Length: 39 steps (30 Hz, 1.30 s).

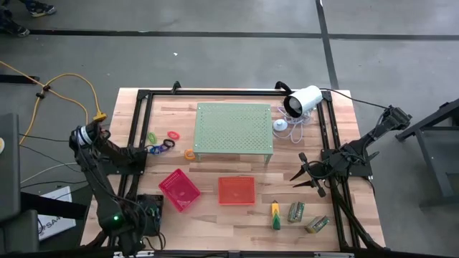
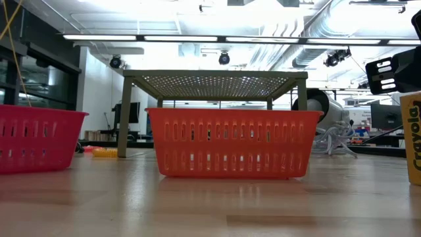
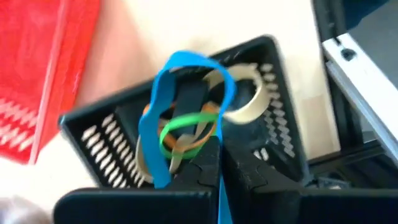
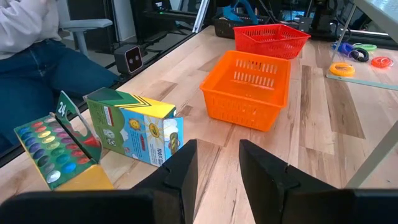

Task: Pick & Place Office Desk Supplies
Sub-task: Put the blue rubber band into the black bin

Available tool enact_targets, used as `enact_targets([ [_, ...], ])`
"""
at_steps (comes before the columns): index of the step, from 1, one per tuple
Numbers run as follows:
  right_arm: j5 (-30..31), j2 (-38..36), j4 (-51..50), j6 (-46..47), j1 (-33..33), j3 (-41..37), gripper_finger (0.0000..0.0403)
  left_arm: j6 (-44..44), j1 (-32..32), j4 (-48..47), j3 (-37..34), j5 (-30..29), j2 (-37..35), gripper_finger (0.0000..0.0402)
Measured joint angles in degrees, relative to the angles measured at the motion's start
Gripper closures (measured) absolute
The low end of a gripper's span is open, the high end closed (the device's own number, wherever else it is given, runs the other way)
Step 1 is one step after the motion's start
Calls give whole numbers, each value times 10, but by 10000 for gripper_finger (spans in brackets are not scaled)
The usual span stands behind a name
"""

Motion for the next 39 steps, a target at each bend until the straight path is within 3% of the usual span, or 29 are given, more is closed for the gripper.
enact_targets([
  [5,0,0,0,0,0,0,296,49,1,22,0,0,18,401],
  [17,0,0,0,0,0,0,296,29,1,-1,0,-2,33,395],
  [31,0,0,0,0,0,0,296,4,1,-38,0,-28,33,282],
  [39,0,0,0,0,0,0,296,-1,1,-43,-1,-13,33,263],
])
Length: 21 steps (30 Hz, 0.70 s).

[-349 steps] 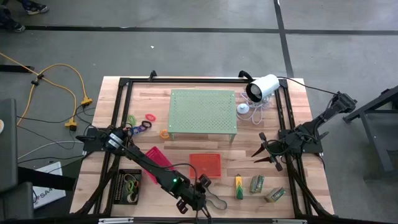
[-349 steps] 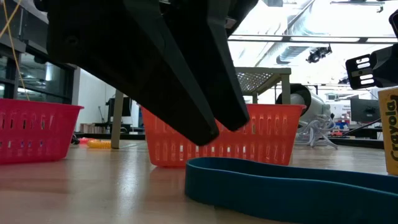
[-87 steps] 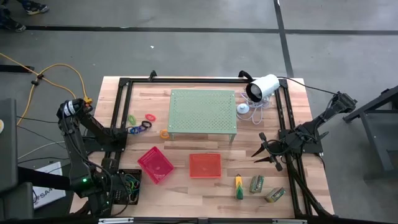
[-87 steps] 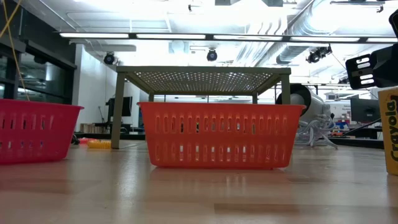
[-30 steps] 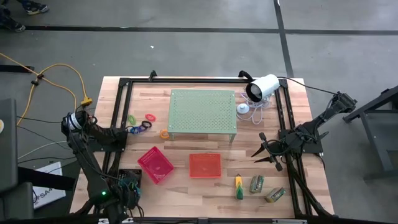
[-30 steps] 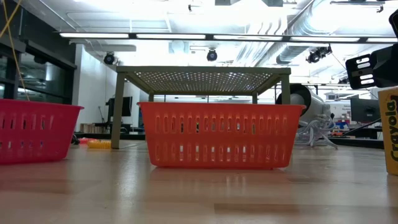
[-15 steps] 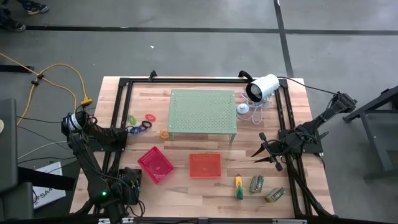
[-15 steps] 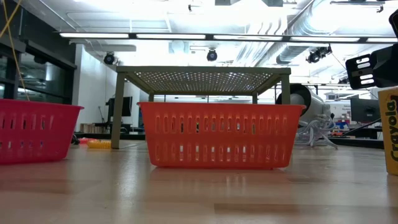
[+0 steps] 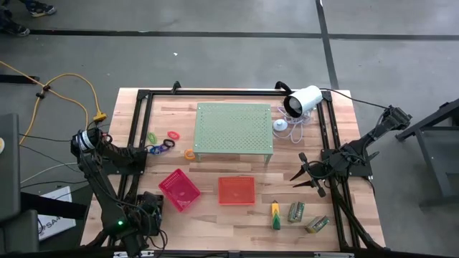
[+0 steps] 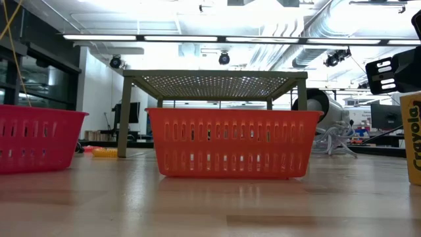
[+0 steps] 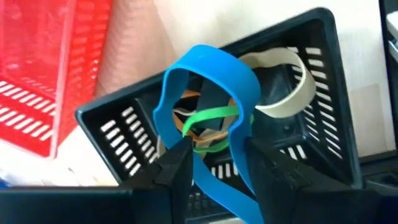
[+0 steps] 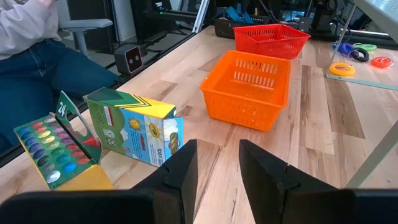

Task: Pick & Place Office Desk Supplies
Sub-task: Put the blue rubber band into the black bin

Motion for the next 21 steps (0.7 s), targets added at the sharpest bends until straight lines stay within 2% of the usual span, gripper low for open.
enact_targets([
  [10,0,0,0,0,0,0,296,-47,0,-2,2,31,-22,263],
  [21,0,0,0,0,0,0,296,-41,9,-6,2,30,-55,263],
])
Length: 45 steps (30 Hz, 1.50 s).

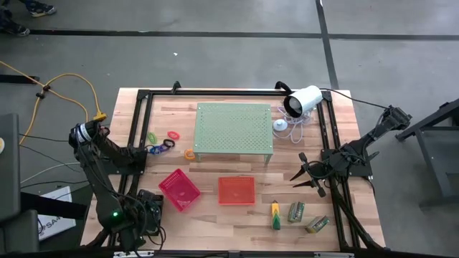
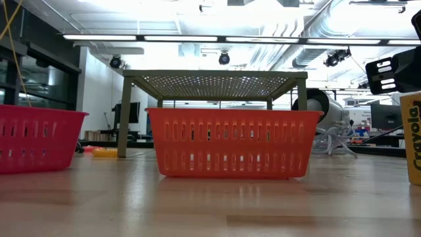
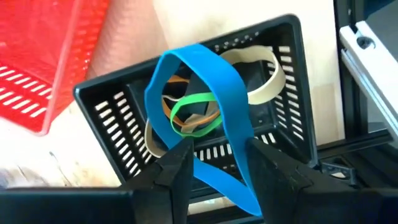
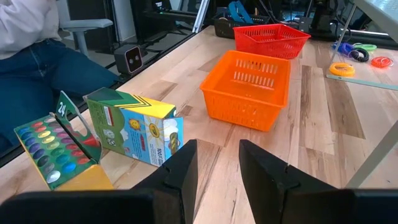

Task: Pick & Place Office Desk Supplies
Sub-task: Put the blue rubber band into the black bin, then put the right crayon box into the orange bin

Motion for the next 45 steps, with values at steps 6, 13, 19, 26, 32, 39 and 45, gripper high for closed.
enact_targets([
  [6,0,0,0,0,0,0,296,21,18,0,1,-1,-27,263],
  [13,0,0,0,0,0,0,296,23,29,-2,1,-1,-51,263],
  [19,0,0,0,0,0,0,296,23,29,-11,1,-3,-52,263],
  [26,0,0,0,0,0,0,296,25,35,-10,1,-33,-52,263],
  [32,0,0,0,0,0,0,296,24,60,2,1,-64,-52,263],
  [39,0,0,0,0,0,0,296,6,109,23,1,-100,-52,263],
  [45,0,0,0,0,0,0,296,-53,154,23,1,-155,-52,263],
])
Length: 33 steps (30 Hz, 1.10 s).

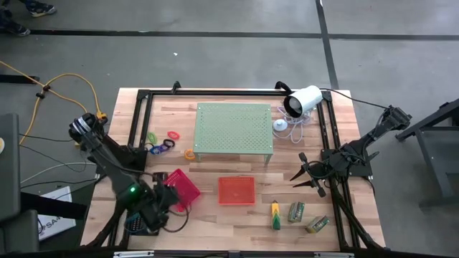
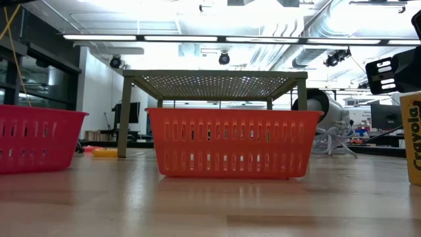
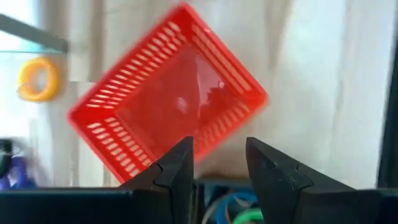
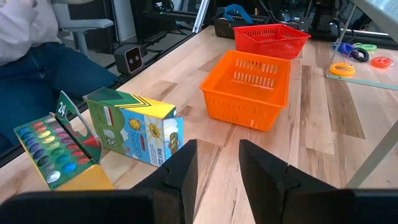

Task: Pick & Place Office Desk Supplies
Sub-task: Put the right crayon box into the orange bin

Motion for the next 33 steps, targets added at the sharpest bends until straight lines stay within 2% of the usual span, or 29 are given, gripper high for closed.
enact_targets([
  [9,0,0,0,0,0,0,296,-52,68,0,0,-35,0,263],
  [20,0,0,0,0,0,0,296,-78,154,-3,0,-38,-4,263],
  [33,0,0,0,0,0,0,296,-62,179,-3,0,-37,-4,263],
])
